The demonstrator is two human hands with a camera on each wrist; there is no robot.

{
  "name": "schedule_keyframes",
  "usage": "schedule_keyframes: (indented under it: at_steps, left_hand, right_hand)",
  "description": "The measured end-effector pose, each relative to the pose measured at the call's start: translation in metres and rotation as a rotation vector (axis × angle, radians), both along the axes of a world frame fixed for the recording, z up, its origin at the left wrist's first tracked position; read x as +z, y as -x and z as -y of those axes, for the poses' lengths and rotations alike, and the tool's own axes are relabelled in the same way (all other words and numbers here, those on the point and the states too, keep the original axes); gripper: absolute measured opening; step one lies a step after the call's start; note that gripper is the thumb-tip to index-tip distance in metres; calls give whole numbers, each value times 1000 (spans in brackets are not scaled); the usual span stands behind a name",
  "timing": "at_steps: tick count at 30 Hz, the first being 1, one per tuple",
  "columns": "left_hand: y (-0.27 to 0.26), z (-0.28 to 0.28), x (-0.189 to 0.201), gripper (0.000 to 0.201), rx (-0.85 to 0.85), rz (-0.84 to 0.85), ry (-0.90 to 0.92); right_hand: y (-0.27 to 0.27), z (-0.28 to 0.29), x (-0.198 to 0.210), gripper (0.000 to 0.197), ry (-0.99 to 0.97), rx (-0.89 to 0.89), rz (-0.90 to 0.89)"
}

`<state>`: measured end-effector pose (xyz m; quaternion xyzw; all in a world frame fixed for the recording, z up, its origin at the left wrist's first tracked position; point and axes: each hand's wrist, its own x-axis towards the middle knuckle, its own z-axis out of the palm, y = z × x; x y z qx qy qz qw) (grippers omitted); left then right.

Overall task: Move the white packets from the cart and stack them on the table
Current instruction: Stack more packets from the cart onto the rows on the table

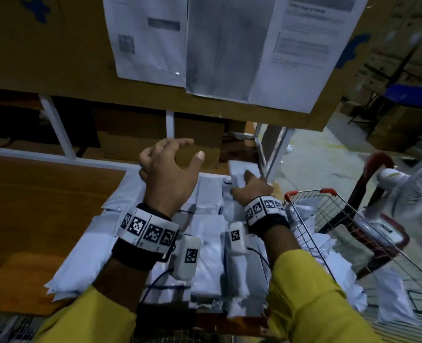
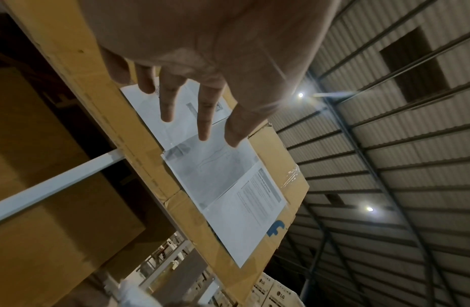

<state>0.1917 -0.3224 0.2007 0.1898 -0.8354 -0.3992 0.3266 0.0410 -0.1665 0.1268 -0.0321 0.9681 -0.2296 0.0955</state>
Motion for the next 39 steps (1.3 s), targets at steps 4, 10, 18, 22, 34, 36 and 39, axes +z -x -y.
schedule_keyframes:
  at_steps: [4,10,18,22,34,36,39]
  left_hand:
    - [27,27,3,27,-37,21,-8]
    - [58,61,-5,30,-74,84,-38]
    - [86,82,-25,32,-91,128,-69]
    - [96,85,-33,30,-87,98,-54]
    - [106,60,-42,28,-103,117,-160]
    - [105,49,-41,30,-101,114,-157]
    - [100,28,-42,31,-125,98,-153]
  right_hand:
    - [31,19,-30,82,-96,-5,48]
    - [64,49,-69,84,-218,-2,135]
    - [74,59,-102,76,-322,-39,192]
    - [62,62,-103,85,-384,-95,180]
    - [55,36,-84,80,-158,-163,13]
    - [54,27,-78,77,-129,-172,-8]
    - [51,3,-71,78,-69,-162,-23]
